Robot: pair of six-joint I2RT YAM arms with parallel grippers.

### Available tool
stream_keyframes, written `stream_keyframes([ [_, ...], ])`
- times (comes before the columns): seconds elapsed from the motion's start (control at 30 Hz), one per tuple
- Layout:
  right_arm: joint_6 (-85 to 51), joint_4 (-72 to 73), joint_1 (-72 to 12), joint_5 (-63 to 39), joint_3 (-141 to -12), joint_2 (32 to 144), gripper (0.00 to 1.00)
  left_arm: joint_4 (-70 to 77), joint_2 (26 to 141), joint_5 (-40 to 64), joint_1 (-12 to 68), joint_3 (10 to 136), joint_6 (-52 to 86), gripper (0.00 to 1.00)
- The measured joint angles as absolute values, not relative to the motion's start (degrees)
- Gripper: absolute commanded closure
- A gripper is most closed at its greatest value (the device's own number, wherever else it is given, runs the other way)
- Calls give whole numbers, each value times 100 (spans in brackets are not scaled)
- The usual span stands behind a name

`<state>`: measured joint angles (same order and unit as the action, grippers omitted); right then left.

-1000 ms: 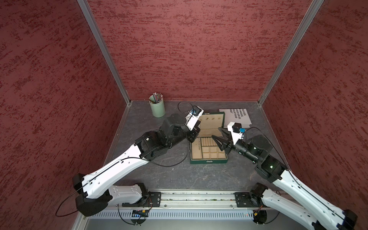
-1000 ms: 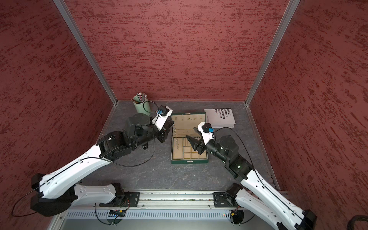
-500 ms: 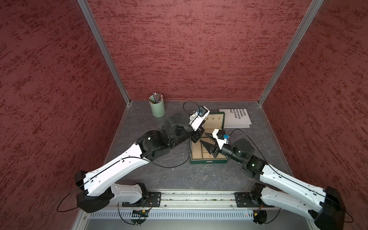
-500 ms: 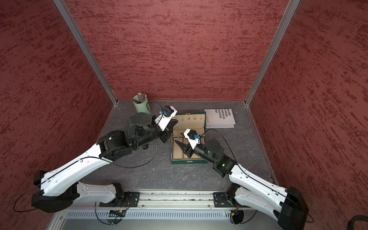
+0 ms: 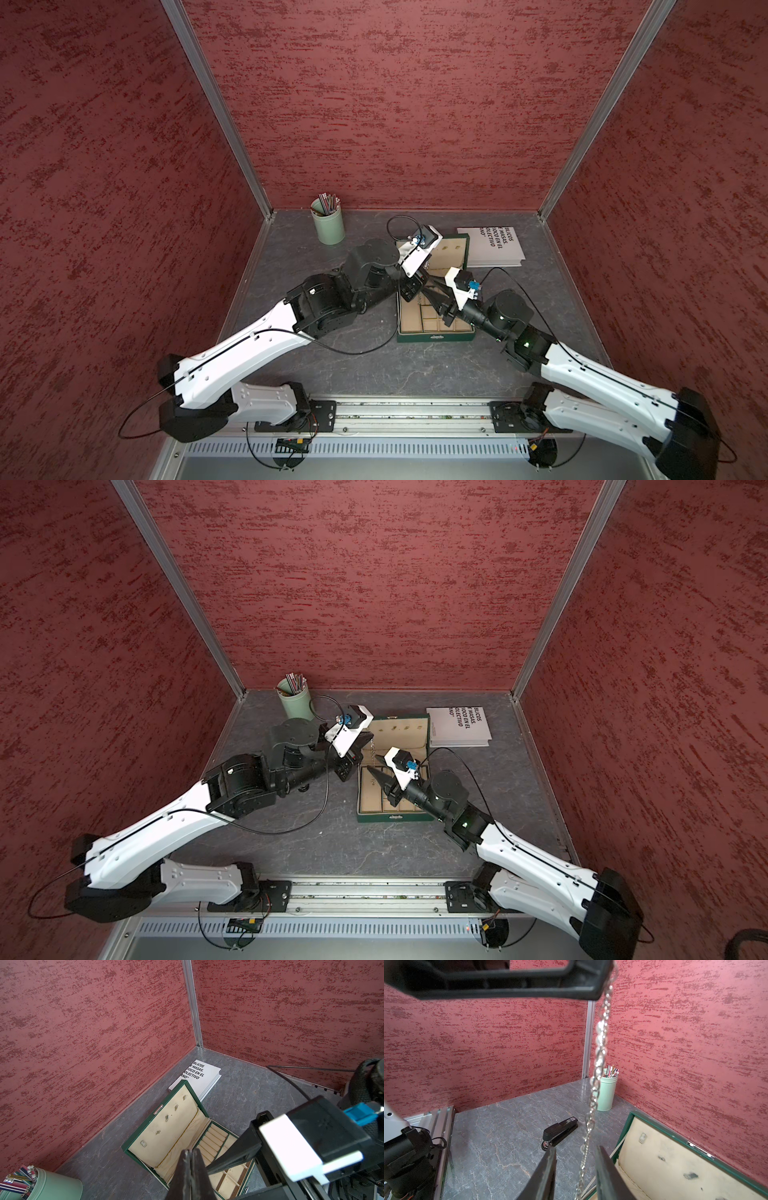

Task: Put jewelry chain into jewelry box
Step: Hang the necklace on the jewelry box clasp.

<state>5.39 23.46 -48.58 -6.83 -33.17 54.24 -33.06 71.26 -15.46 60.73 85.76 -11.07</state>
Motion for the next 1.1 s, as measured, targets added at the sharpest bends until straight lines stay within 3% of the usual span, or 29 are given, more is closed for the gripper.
stream_keyframes([
  [0.47, 497, 2596, -4862, -596, -3282, 5669, 78, -3363, 7126, -1623, 6123, 8621, -1144, 100],
  [1.1, 495, 2652, -4862, -475, -3273, 5666, 84, -3389, 7124, -1702, 6204, 8691, -1229, 100],
])
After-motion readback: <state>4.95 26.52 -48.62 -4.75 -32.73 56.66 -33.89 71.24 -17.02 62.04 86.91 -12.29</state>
